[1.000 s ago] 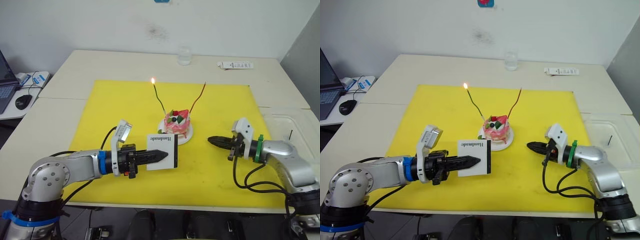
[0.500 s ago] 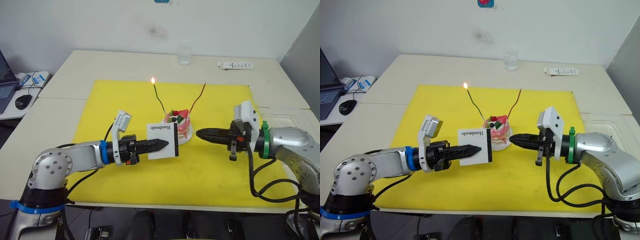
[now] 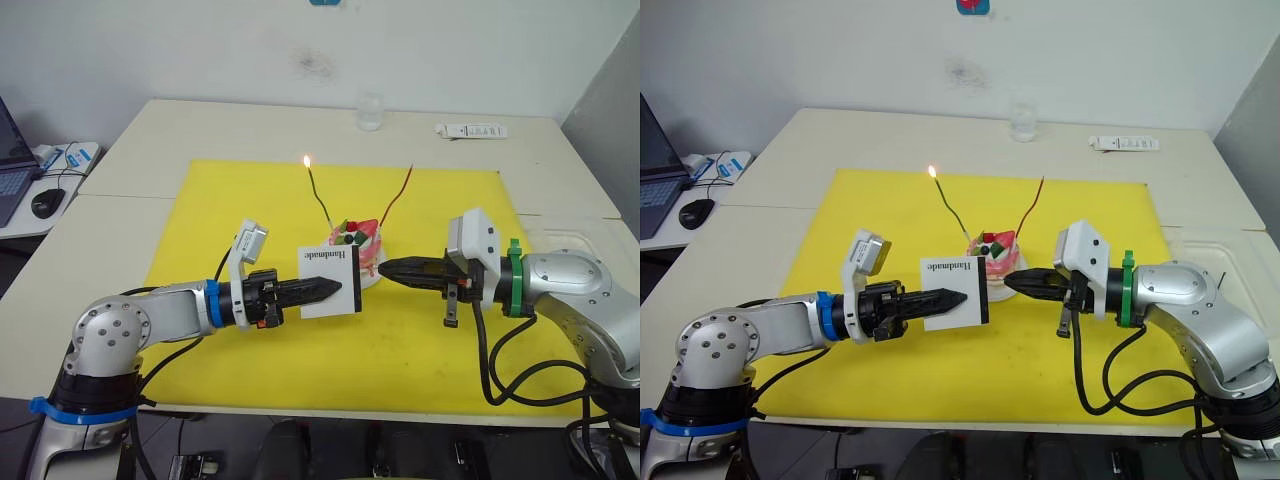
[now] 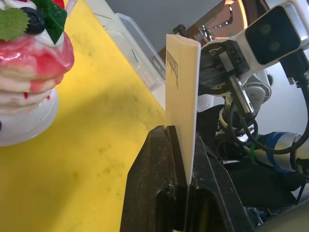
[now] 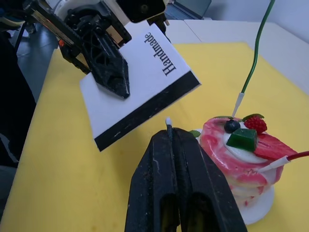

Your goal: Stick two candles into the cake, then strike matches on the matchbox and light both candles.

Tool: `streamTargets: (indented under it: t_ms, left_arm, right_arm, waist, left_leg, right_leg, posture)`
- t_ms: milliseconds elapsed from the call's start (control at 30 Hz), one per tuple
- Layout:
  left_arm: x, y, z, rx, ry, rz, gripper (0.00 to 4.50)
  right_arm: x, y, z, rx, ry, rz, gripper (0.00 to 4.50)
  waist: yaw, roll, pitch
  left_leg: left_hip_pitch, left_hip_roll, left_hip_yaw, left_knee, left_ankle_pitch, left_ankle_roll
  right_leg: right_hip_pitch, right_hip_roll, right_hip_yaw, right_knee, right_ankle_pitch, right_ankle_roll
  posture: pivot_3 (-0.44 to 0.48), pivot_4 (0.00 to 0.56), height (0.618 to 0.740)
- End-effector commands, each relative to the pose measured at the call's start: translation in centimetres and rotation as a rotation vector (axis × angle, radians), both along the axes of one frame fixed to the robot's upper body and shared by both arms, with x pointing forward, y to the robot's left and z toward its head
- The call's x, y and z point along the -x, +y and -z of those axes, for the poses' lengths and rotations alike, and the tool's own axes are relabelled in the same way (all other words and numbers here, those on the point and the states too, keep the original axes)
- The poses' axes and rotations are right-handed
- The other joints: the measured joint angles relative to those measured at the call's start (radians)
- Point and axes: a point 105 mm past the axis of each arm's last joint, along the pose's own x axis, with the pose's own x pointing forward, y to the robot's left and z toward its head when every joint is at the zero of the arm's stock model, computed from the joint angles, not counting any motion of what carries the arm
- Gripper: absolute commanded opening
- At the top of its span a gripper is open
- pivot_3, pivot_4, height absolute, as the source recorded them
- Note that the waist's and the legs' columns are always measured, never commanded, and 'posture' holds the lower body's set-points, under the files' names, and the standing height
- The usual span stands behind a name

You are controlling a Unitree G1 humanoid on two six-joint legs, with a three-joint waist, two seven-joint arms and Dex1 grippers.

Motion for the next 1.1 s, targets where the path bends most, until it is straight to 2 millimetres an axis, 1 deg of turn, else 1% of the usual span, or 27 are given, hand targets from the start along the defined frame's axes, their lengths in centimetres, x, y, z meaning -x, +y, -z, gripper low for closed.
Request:
streamTargets:
  t_ms: [33, 200, 533, 700, 933, 1100]
  left_arm:
    - [0.1, -0.3, -0.4, 0.01, -0.019, 0.015, 0.0]
    - [0.4, -0.5, -0.6, 0.017, -0.021, 0.035, 0.0]
    - [0.7, -0.4, -0.6, 0.015, -0.02, 0.04, 0.0]
    - [0.6, -0.3, -0.5, 0.013, -0.02, 0.032, 0.0]
    - [0.2, 0.3, -0.3, 0.003, -0.01, -0.002, 0.0]
    - [0.1, -0.1, -0.4, 0.01, -0.012, 0.003, 0.0]
  right_arm:
    - [0.6, 0.5, -0.1, 0.022, -0.059, -0.034, 0.02]
    - [0.1, 0.9, 0.2, 0.033, -0.094, -0.025, 0.02]
    - [-0.9, 1.3, -0.3, 0.026, -0.122, -0.019, 0.02]
    - [-0.8, 1.7, -0.7, 0.014, -0.128, -0.033, 0.02]
    - [-0.4, 1.6, -1.1, 0.012, -0.134, -0.04, 0.02]
    - [-0.1, 2.1, -1.3, 0.017, -0.147, -0.055, 0.02]
  waist:
    - [0.0, 0.0, 0.0]
    - [0.0, 0.0, 0.0]
    - [-0.001, 0.0, 0.0]
    - [0.0, 0.0, 0.0]
    - [0.0, 0.0, 0.0]
    - [0.0, 0.0, 0.0]
  left_leg:
    - [0.0, 0.0, 0.0, 0.0, 0.0, 0.0]
    - [0.0, 0.0, 0.0, 0.0, 0.0, -0.001]
    - [0.0, 0.0, 0.0, 0.0, 0.002, -0.003]
    - [0.0, 0.0, 0.0, 0.0, 0.002, -0.003]
    - [0.0, 0.0, 0.0, 0.0, 0.002, -0.003]
    - [0.0, 0.0, 0.0, 0.0, 0.002, -0.003]
  right_leg:
    - [0.0, 0.0, 0.0, 0.0, 0.0, 0.0]
    - [0.0, 0.0, 0.0, 0.0, 0.0, 0.0]
    - [0.0, 0.0, 0.0, 0.0, 0.0, 0.0]
    - [0.0, 0.0, 0.0, 0.0, 0.0, 0.0]
    - [0.0, 0.0, 0.0, 0.0, 0.0, 0.0]
    - [0.0, 0.0, 0.0, 0.0, 0.0, 0.0]
  posture:
    - [0.0, 0.15, 0.74]
    - [0.0, 0.15, 0.74]
    - [0.0, 0.15, 0.74]
    - [0.0, 0.15, 0.74]
    - [0.0, 0.15, 0.74]
    - [0.0, 0.15, 0.74]
